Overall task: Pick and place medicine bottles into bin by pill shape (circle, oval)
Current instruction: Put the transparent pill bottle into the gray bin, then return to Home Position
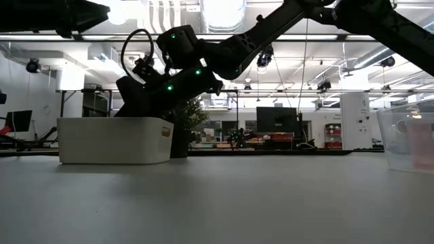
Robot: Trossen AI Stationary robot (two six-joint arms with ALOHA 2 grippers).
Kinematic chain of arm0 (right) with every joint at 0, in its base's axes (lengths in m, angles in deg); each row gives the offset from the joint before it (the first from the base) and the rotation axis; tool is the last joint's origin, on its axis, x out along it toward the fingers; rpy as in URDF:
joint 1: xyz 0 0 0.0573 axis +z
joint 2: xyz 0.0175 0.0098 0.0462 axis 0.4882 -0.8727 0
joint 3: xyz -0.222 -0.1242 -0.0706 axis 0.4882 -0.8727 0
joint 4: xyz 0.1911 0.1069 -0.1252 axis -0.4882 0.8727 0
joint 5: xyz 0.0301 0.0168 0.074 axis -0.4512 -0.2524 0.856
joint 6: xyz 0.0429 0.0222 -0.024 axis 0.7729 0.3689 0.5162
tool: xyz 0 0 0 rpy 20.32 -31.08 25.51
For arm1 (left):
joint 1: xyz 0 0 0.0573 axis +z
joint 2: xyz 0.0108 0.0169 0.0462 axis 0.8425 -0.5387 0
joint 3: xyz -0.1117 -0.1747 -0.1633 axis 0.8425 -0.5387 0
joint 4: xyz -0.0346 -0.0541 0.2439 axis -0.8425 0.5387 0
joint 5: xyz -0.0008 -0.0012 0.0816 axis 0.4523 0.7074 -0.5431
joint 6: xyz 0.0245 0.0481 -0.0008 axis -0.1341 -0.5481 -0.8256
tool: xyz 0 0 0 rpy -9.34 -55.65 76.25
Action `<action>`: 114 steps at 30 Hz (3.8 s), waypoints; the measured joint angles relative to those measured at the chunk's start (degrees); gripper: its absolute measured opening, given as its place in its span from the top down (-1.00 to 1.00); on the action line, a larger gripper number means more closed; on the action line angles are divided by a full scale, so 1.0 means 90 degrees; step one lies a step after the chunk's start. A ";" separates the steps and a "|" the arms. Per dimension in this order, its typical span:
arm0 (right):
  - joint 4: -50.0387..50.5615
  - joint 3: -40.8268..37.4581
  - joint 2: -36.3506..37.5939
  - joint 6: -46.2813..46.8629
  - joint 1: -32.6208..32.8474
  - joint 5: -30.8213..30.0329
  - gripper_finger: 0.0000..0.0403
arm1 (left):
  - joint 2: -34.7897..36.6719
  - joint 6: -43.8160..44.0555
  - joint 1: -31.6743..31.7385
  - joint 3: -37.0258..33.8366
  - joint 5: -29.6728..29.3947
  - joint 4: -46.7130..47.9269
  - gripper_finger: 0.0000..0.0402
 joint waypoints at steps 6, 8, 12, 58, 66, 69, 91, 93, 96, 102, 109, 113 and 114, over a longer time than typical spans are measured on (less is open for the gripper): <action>0.0023 0.0000 0.0002 0.0005 0.0000 -0.0002 0.09 | 0.0009 -0.0004 0.0000 0.0000 0.0000 0.0001 -0.22; 0.0027 0.0000 0.0002 0.0008 0.0000 -0.0002 0.06 | 0.0010 -0.0004 0.0000 0.0000 -0.0001 0.0000 -0.22; 0.0036 0.0000 0.0009 0.0020 0.0000 -0.0002 0.04 | 0.0008 -0.0004 0.0000 0.0000 -0.0001 0.0000 -0.22; -0.1222 -0.9848 1.1691 -0.2143 0.0376 -0.0260 0.45 | 0.0030 0.0844 -0.0002 -0.0269 0.2716 0.1560 -0.22; -0.1360 -1.1063 1.4164 -0.2557 0.0372 -0.0158 0.46 | 0.0001 0.0842 -0.0002 -0.0476 0.2697 0.1089 -0.22; -0.1521 -1.1325 1.4751 -0.2609 0.0378 -0.0049 0.46 | -0.0044 0.0842 -0.0002 -0.0476 0.2694 0.1083 -0.22; 0.1023 -1.1455 1.4739 -0.1436 0.0483 -0.0277 0.46 | -0.0187 0.0837 -0.0002 -0.0476 0.2677 0.1108 -0.22; 0.1023 -1.1455 1.4739 -0.1582 0.0483 -0.0342 0.46 | -0.0199 0.0837 -0.0002 -0.0476 0.2678 0.1105 -0.22; 0.1026 -1.1458 1.4739 -0.1732 0.0481 -0.0356 0.46 | -0.0201 0.0837 -0.0002 -0.0476 0.2680 0.1107 -0.22; 0.1037 -1.1460 1.4739 -0.1649 0.0331 -0.0340 0.46 | -0.0211 0.0837 -0.0002 -0.0476 0.2677 0.1105 -0.22; 0.1047 -1.1463 1.4703 -0.1415 0.0189 -0.0311 0.46 | -0.0211 0.0837 -0.0002 -0.0476 0.2679 0.1107 -0.22; 0.1047 -1.1465 1.4620 -0.1456 0.0189 -0.0312 0.46 | -0.0211 0.0837 -0.0002 -0.0476 0.2680 0.1107 -0.22; 0.1047 -1.1465 1.4598 -0.1476 0.0189 -0.0311 0.46 | -0.0211 0.0837 -0.0002 -0.0476 0.2680 0.1106 -0.22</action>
